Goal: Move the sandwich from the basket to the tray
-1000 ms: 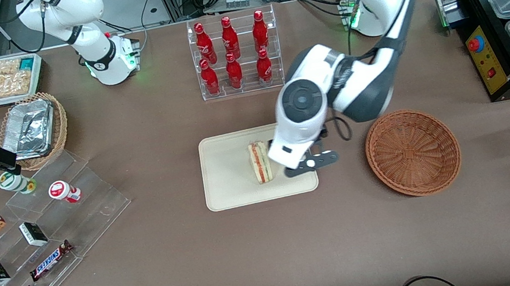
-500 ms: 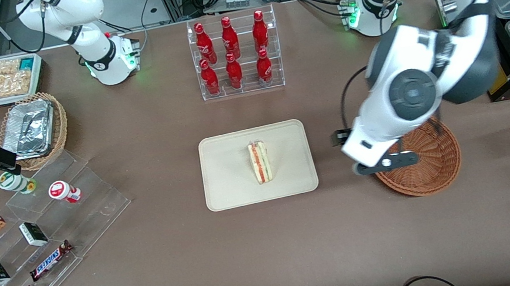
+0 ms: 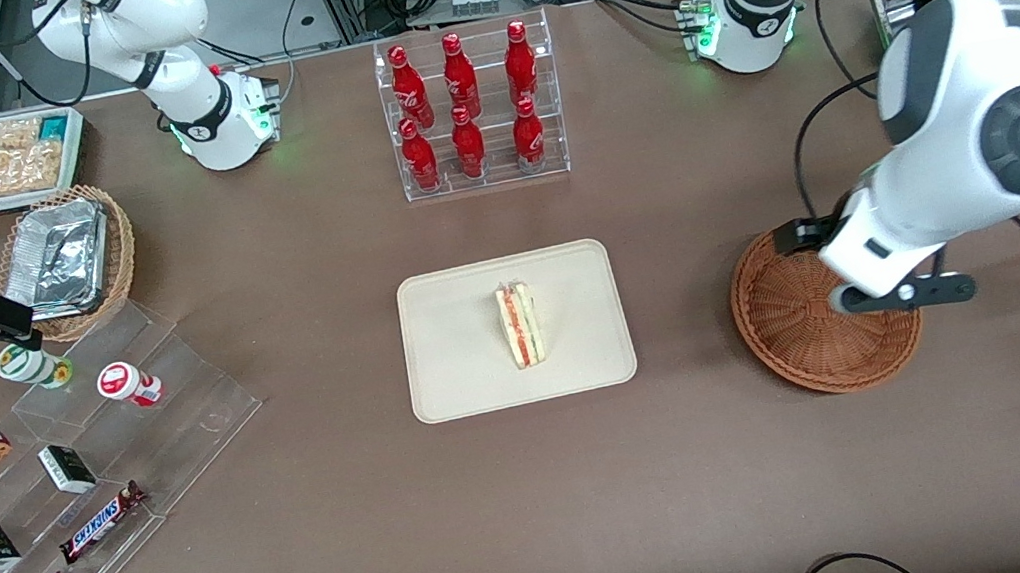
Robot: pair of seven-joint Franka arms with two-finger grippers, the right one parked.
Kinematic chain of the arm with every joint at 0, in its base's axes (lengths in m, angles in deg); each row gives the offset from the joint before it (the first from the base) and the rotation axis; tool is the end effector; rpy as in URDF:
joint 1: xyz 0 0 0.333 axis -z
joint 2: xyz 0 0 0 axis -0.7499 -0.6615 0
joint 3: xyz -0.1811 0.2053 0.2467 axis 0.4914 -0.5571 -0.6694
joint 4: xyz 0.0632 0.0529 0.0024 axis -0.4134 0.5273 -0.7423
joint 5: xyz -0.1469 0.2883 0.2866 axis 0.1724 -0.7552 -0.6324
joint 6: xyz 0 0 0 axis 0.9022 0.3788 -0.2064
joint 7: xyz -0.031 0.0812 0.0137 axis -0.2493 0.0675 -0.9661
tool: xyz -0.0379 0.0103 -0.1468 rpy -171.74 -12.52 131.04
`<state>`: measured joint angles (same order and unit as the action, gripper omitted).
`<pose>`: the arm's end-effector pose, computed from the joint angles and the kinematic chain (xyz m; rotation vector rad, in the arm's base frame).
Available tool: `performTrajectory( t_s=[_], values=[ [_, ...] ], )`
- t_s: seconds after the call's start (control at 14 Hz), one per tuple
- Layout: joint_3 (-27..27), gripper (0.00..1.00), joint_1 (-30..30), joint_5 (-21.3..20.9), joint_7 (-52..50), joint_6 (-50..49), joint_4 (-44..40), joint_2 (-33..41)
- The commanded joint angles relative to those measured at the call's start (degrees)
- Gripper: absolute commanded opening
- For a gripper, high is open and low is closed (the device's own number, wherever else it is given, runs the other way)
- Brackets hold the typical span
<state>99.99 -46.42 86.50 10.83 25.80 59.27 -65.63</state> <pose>0.6547 -0.1424 0.5118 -3.0915 0.1355 0.3692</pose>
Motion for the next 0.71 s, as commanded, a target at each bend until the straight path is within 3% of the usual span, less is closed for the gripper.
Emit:
performTrajectory(
  t_s=[0.0,0.64],
  values=[
    [0.36,1.00,-2.60,0.51,3.14,-1.34,2.74,4.73],
    [-1.31,1.00,-3.84,0.60,7.09,-1.96,14.16,18.17]
  ],
)
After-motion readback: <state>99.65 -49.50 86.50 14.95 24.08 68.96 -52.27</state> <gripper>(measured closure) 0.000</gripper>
